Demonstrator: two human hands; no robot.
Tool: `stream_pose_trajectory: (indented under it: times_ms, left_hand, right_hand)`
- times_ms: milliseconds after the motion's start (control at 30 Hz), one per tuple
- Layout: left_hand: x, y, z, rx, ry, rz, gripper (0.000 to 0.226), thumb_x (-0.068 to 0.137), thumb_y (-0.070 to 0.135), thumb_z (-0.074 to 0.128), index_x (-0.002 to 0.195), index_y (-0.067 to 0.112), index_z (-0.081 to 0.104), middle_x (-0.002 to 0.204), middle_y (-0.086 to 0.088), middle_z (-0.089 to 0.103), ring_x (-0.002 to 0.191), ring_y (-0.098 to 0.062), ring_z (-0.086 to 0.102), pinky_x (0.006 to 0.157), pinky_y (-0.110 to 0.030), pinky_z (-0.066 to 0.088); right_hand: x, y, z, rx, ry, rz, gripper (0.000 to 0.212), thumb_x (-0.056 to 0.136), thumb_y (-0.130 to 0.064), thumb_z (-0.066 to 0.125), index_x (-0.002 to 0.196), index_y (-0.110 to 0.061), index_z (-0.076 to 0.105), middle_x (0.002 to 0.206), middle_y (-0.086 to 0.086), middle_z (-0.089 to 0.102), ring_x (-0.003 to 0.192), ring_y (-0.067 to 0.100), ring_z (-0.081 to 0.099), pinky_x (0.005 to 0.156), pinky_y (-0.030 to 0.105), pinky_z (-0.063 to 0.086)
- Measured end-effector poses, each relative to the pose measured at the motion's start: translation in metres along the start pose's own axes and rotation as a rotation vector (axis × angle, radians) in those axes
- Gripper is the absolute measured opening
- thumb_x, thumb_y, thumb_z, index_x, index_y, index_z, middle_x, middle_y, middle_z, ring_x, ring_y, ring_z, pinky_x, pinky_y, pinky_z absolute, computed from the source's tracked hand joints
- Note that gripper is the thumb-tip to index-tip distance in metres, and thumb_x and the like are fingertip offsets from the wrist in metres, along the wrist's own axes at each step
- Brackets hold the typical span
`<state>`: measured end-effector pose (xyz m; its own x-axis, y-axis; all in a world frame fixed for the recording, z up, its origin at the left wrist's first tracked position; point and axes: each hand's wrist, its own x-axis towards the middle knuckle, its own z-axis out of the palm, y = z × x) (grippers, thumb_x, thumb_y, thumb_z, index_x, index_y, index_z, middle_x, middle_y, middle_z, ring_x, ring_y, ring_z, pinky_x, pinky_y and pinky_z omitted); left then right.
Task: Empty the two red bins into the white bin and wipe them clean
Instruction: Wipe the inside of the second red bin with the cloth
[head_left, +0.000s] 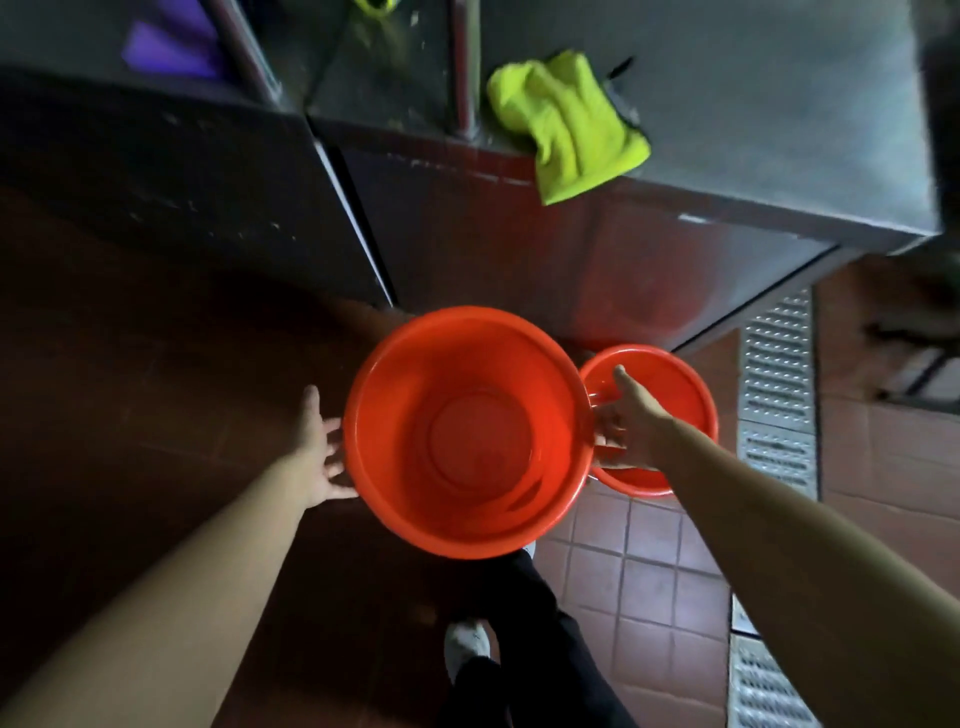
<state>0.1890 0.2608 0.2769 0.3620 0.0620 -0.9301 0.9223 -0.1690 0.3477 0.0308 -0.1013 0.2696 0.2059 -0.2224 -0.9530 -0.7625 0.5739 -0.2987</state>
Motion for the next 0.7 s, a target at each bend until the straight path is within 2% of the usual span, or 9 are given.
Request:
stream_pose_trajectory:
  times_ms: [100,167,233,300,367,467,600,700]
  left_hand:
    - [-0.076,0.010,0.004,0.062,-0.026,0.060,0.090,0.077,0.088,0.030,0.138,0.024,0.050,0.143,-0.010,0.047,0.135,-0.036,0.040,0.093,-0.068,0.038]
    - [-0.125,0.015,0.010,0.093,-0.075,0.108,0.081,0.078,0.087,0.030,0.121,0.024,0.057,0.116,-0.007,0.057,0.120,-0.032,0.048,0.087,-0.061,0.041]
    - [-0.166,0.021,0.019,0.122,-0.096,0.165,0.078,0.079,0.086,0.030,0.102,0.019,0.060,0.096,-0.003,0.059,0.098,-0.027,0.054,0.080,-0.055,0.041]
    - [-0.208,0.025,0.028,0.161,-0.110,0.218,0.074,0.081,0.085,0.029,0.092,0.020,0.063,0.092,-0.003,0.061,0.085,-0.023,0.055,0.069,-0.046,0.045]
    - [-0.245,0.029,0.039,0.203,-0.114,0.257,0.071,0.083,0.083,0.028,0.089,0.022,0.063,0.092,-0.004,0.063,0.084,-0.022,0.056,0.060,-0.042,0.044]
    - [-0.294,0.035,0.059,0.264,-0.120,0.288,0.072,0.083,0.083,0.028,0.090,0.021,0.064,0.094,-0.004,0.066,0.087,-0.022,0.060,0.064,-0.040,0.047]
    - [-0.335,0.046,0.094,0.319,-0.164,0.324,0.080,0.081,0.085,0.028,0.112,0.020,0.063,0.109,-0.007,0.063,0.100,-0.025,0.058,0.078,-0.044,0.049]
    - [-0.357,0.055,0.126,0.333,-0.164,0.353,0.081,0.082,0.085,0.029,0.121,0.021,0.061,0.108,-0.005,0.061,0.097,-0.024,0.056,0.079,-0.044,0.049]
  right_hand:
    - [-0.076,0.003,-0.023,0.039,0.035,-0.044,0.073,0.087,-0.077,0.039,0.098,-0.010,0.066,0.092,0.007,0.059,0.086,0.023,0.055,0.089,0.046,0.049]
    - [-0.126,0.002,-0.041,0.042,0.047,-0.096,0.068,0.089,-0.075,0.039,0.094,-0.013,0.064,0.091,0.007,0.056,0.085,0.024,0.054,0.086,0.045,0.049]
    - [-0.170,-0.003,-0.061,0.057,0.050,-0.166,0.065,0.090,-0.074,0.040,0.095,-0.015,0.065,0.092,0.005,0.056,0.084,0.023,0.053,0.080,0.043,0.051]
    - [-0.211,-0.007,-0.080,0.058,0.049,-0.219,0.063,0.089,-0.074,0.040,0.096,-0.018,0.066,0.091,0.003,0.055,0.081,0.021,0.053,0.078,0.041,0.051]
    - [-0.248,-0.008,-0.099,0.076,0.066,-0.243,0.062,0.087,-0.075,0.042,0.094,-0.018,0.066,0.093,0.003,0.056,0.081,0.021,0.053,0.077,0.040,0.051]
    - [-0.291,-0.006,-0.128,0.119,0.080,-0.257,0.064,0.085,-0.076,0.043,0.094,-0.017,0.065,0.092,0.004,0.057,0.081,0.022,0.054,0.076,0.038,0.051]
    - [-0.326,-0.013,-0.175,0.159,0.034,-0.264,0.070,0.087,-0.074,0.046,0.103,-0.009,0.065,0.094,0.009,0.058,0.089,0.025,0.056,0.088,0.041,0.051]
    - [-0.346,-0.029,-0.208,0.190,0.008,-0.283,0.062,0.092,-0.067,0.048,0.102,-0.007,0.062,0.095,0.011,0.055,0.085,0.026,0.055,0.087,0.044,0.049]
